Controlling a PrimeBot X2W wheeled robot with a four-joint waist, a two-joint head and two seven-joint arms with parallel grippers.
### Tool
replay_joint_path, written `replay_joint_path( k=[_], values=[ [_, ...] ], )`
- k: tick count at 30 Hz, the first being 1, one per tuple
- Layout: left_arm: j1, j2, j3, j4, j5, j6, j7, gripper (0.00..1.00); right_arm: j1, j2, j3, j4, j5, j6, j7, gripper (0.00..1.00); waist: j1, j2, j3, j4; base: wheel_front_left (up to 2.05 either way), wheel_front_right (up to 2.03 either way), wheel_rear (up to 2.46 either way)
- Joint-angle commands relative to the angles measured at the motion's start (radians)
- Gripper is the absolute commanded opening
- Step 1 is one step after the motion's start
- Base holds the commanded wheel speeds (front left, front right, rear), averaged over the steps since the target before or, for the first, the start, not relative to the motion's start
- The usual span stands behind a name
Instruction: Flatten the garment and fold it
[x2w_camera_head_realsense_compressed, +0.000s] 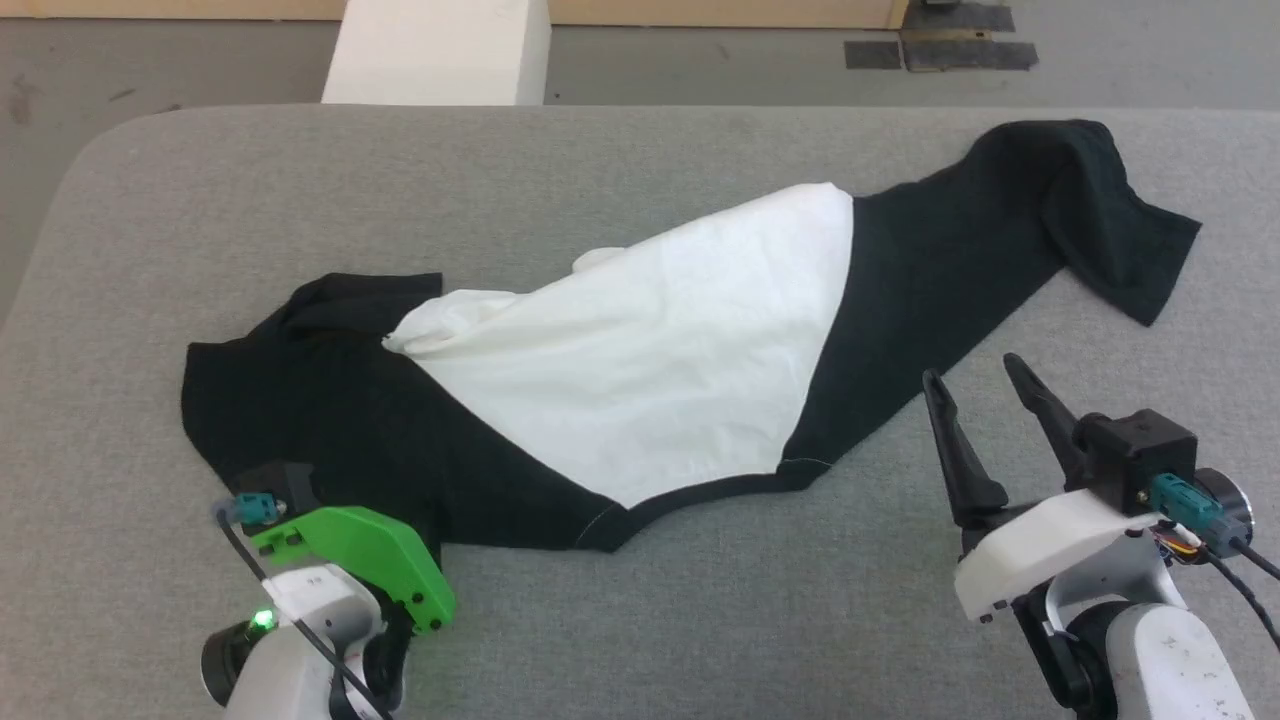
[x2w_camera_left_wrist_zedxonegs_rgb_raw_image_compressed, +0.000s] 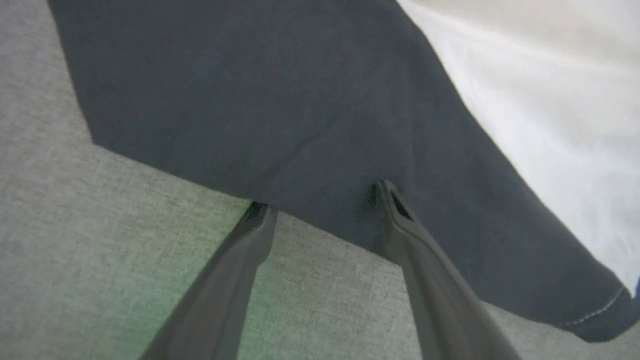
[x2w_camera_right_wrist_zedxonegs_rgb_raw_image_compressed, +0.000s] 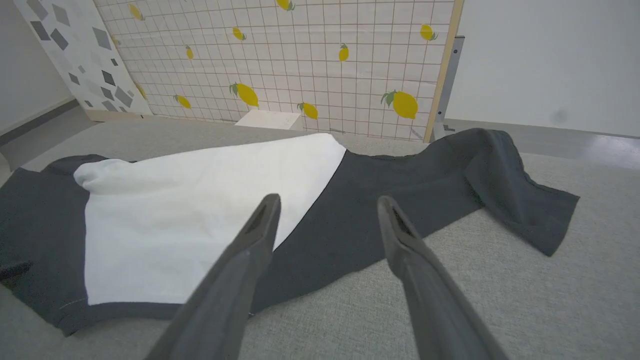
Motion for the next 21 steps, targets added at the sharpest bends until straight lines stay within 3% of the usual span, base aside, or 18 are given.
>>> replay_joint_path(
  k=[1, 3, 4, 5, 12, 21],
  values=[
    [-0.009, 0.0, 0.001, 0.028, -0.016, 0.001, 0.003, 1.0, -0.001, 0.004, 0.005, -0.003, -0.005, -0.002, 0.003, 1.0, 0.0001, 0.0, 0.012, -0.012, 0.0, 0.0, 0.0],
    [-0.018, 0.006, 0.002, 0.048, -0.017, -0.002, 0.003, 0.98, -0.003, 0.005, 0.01, -0.001, -0.004, -0.002, 0.004, 1.0, 0.0001, 0.0, 0.015, -0.019, 0.0, 0.0, 0.0],
    [-0.022, 0.009, 0.001, 0.054, -0.015, -0.005, -0.003, 0.4, -0.004, 0.005, 0.012, 0.0, -0.003, -0.002, 0.004, 1.0, 0.0001, 0.0, 0.016, -0.021, 0.0, 0.0, 0.0],
    [-0.022, 0.012, -0.001, 0.056, -0.013, -0.008, -0.008, 0.0, -0.005, 0.005, 0.012, 0.0, -0.002, -0.002, 0.005, 1.0, 0.0001, 0.0, 0.017, -0.022, 0.0, 0.0, 0.0],
    [-0.01, 0.018, -0.02, 0.036, -0.003, -0.03, -0.044, 0.0, -0.022, 0.01, -0.058, 0.038, -0.007, -0.002, 0.061, 1.0, 0.0001, 0.0, 0.022, -0.011, 0.0, 0.0, 0.0],
    [-0.025, 0.014, -0.043, 0.027, 0.008, -0.044, -0.085, 0.0, -0.202, 0.016, -0.191, 0.253, 0.061, -0.002, 0.291, 1.0, 0.0001, 0.0, 0.045, 0.036, 0.0, 0.0, 0.0]
  ],
)
